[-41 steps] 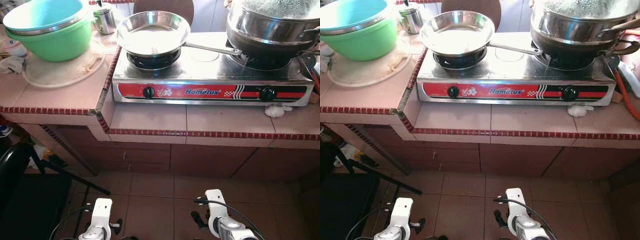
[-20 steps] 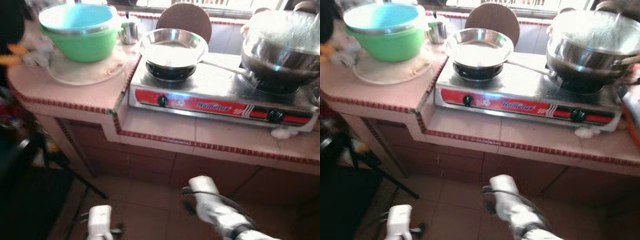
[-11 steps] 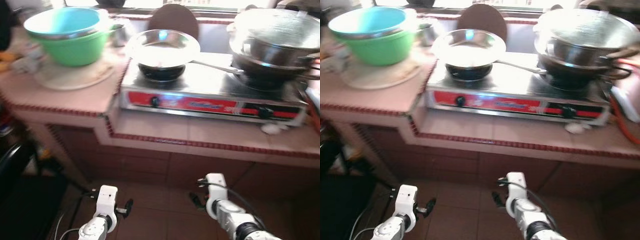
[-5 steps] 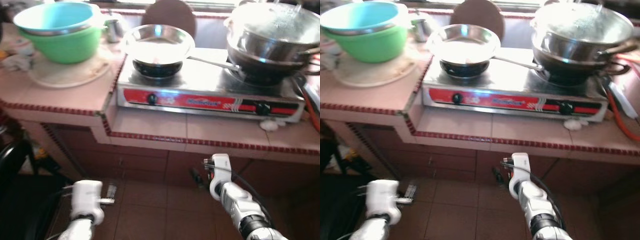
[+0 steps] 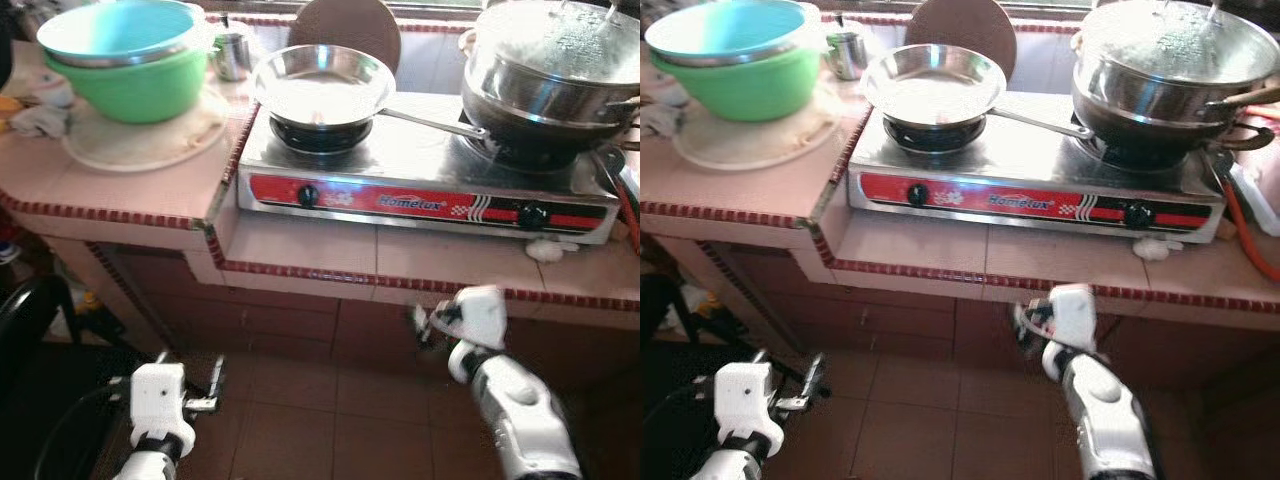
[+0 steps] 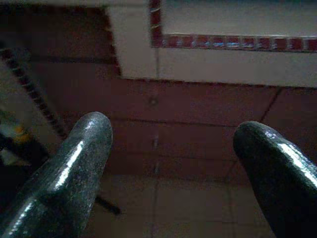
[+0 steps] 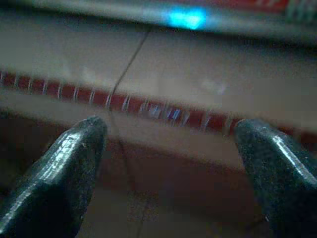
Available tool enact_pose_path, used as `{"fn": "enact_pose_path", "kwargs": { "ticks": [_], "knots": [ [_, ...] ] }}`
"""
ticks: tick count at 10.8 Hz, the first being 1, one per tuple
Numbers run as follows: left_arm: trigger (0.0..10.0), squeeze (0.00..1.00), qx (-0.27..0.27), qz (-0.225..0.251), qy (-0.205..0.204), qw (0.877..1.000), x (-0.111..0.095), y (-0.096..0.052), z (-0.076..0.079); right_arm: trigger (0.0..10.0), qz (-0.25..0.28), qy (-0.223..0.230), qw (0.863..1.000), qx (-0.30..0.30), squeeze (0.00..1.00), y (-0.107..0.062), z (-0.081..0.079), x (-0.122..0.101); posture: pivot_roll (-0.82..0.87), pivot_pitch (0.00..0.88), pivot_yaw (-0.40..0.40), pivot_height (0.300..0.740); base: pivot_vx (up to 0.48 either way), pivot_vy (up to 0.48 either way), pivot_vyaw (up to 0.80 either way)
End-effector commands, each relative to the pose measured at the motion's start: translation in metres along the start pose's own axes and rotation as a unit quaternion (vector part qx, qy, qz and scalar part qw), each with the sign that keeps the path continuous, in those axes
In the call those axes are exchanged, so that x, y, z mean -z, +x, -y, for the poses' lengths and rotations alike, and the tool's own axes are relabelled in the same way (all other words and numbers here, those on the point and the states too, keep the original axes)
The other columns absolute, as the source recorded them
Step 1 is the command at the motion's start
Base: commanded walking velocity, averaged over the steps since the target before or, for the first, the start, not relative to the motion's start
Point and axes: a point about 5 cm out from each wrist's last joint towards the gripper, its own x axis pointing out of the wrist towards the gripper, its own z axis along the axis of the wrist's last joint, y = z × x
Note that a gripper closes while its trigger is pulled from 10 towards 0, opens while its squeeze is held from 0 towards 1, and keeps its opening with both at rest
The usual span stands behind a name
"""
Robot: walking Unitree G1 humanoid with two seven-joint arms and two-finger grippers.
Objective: Kitchen organization
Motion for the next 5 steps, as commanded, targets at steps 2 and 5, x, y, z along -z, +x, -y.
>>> {"fn": "enact_pose_path", "kwargs": {
  "ticks": [2,5],
  "knots": [
    [10.0,0.0,0.031,0.005,-0.003,0.999,-0.007,0.004,0.002,10.0,-0.006,0.028,0.999,0.039,0.0,-0.008,0.009,0.004,-0.04,0.139,0.005,0.74,0.0,0.0,0.0],
    [10.0,0.0,0.109,0.029,0.071,0.991,-0.041,0.029,0.008,10.0,-0.034,0.042,0.996,0.068,0.0,-0.023,0.012,0.018,-0.04,0.112,-0.013,0.74,0.0,0.0,0.0]
  ]
}}
